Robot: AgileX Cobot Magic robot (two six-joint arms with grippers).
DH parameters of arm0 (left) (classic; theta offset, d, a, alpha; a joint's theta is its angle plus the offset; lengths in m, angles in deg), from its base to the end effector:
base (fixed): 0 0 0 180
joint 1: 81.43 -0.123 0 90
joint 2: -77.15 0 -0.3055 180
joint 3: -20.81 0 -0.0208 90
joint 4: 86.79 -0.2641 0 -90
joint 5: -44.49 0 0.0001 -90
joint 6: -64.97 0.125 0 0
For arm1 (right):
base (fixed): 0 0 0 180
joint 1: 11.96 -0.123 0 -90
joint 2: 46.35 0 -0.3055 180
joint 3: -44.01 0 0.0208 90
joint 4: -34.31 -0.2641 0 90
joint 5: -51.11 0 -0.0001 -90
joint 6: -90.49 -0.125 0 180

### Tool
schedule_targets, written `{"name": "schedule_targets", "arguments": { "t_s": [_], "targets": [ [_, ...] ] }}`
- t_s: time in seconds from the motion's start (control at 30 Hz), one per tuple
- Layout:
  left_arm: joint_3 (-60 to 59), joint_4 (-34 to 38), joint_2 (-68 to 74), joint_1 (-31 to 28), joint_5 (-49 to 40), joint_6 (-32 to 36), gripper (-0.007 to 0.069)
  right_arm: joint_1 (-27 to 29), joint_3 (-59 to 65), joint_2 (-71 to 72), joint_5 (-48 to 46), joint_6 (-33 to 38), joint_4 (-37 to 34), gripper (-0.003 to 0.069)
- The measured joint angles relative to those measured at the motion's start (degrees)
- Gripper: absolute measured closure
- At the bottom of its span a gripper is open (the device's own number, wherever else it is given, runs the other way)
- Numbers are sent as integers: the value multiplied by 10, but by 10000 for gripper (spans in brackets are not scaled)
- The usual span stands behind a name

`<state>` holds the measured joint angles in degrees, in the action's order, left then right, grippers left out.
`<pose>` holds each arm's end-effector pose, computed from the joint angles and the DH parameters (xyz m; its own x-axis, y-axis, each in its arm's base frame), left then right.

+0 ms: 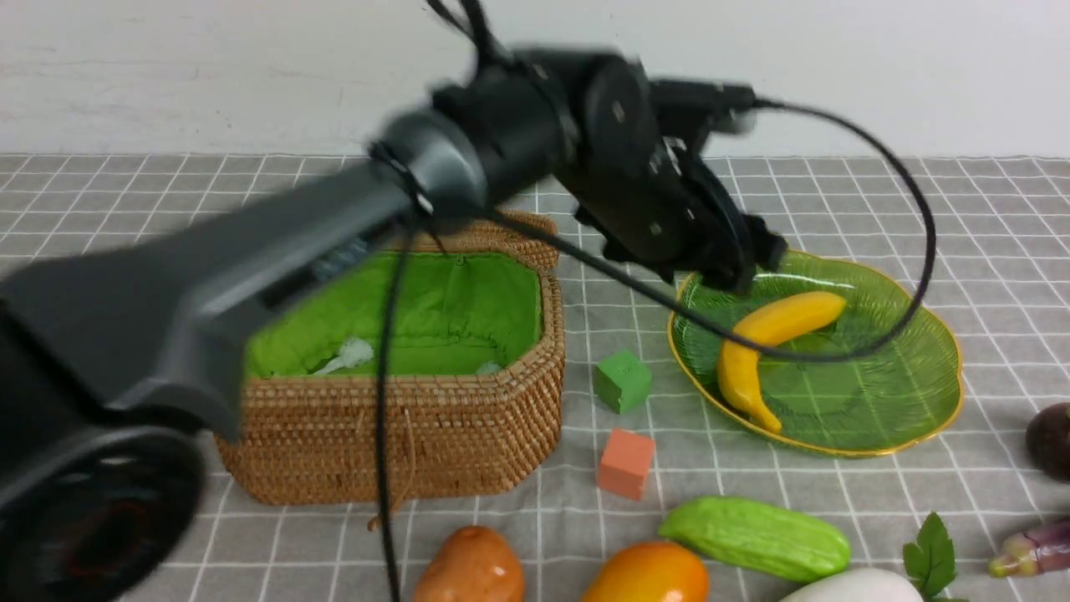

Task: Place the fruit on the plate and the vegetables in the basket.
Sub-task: Grab a potato with your left arm and place it in the basket on the left

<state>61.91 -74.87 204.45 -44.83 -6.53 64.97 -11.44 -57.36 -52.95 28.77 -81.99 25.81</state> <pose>0.4151 -0.3333 0.3146 -0.6674 0.3338 -0.6657 0.5944 0.7773 -0.2061 0.0771 0.0063 0.1635 -0.2984 0.0088 -0.9544 -0.0427 0.9988 0.0226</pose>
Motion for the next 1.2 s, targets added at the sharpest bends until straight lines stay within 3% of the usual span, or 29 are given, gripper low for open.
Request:
{"name": "schedule_targets", "arguments": {
  "t_s": [0.13, 0.23, 0.43, 0.57, 0.7, 0.93, 1.2],
  "targets": [
    [-21, -11, -90, -38, -76, 0, 109, 0, 0, 0, 0, 0, 0, 418],
    [-79, -26, -169, -62, -80, 0, 109, 0, 0, 0, 0, 0, 0, 418],
    [-301, -110, -381, -72, 13, 0, 109, 0, 0, 0, 0, 0, 0, 418],
    [-413, -113, -479, -72, 78, -8, 109, 0, 0, 0, 0, 0, 0, 418],
    [-558, -80, -563, -72, 105, -69, 116, 0, 0, 0, 0, 0, 0, 418],
    [-656, -11, -523, -72, 68, -102, 141, 0, 0, 0, 0, 0, 0, 418],
    [-662, 62, -410, -61, 25, -29, 146, 0, 0, 0, 0, 0, 0, 418]
  ]
}}
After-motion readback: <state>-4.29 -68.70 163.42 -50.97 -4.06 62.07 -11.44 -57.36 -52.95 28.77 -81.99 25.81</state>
